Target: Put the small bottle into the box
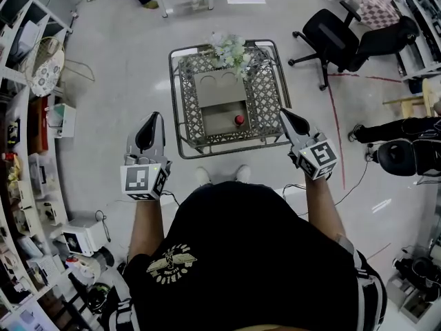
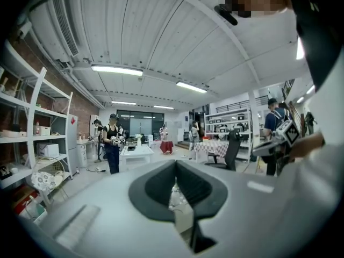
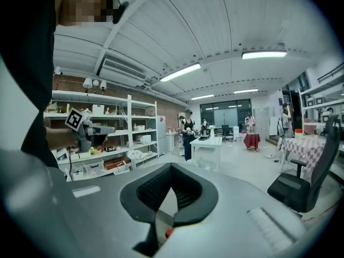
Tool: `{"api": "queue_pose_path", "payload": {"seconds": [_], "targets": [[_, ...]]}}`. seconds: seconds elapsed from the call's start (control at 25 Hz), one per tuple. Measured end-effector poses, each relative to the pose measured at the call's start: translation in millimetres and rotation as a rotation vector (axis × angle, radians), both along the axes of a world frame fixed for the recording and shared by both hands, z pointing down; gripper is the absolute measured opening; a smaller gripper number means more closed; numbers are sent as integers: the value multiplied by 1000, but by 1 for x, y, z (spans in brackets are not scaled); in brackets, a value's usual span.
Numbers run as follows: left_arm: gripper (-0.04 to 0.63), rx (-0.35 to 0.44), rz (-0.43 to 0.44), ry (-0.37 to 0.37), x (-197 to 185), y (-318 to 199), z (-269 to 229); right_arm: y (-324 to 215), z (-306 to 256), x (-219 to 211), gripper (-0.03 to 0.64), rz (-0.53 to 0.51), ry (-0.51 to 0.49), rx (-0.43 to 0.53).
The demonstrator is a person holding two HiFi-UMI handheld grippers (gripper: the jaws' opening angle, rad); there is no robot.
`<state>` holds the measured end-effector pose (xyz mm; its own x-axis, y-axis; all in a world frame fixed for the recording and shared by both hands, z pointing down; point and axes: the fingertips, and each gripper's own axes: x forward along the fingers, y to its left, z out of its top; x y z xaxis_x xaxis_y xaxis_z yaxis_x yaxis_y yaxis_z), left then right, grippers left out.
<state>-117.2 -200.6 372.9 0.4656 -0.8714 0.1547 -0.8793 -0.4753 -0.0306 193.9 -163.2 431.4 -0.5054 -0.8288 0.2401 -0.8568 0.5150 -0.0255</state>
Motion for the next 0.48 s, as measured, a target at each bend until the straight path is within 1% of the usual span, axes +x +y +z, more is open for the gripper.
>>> {"api": "queue_pose_path", "payload": {"seconds": [0.12,0.24,0.48], "targets": [[0,17,18,-3,10,-1,-5,3,-38,6,8,9,-11,51],[0,11,25,-3,16,-3,-2,4,-62,8,8,7,0,89],[0,14,28,8,18,-4,-2,6,-75,7,8,-2,3,109]]}}
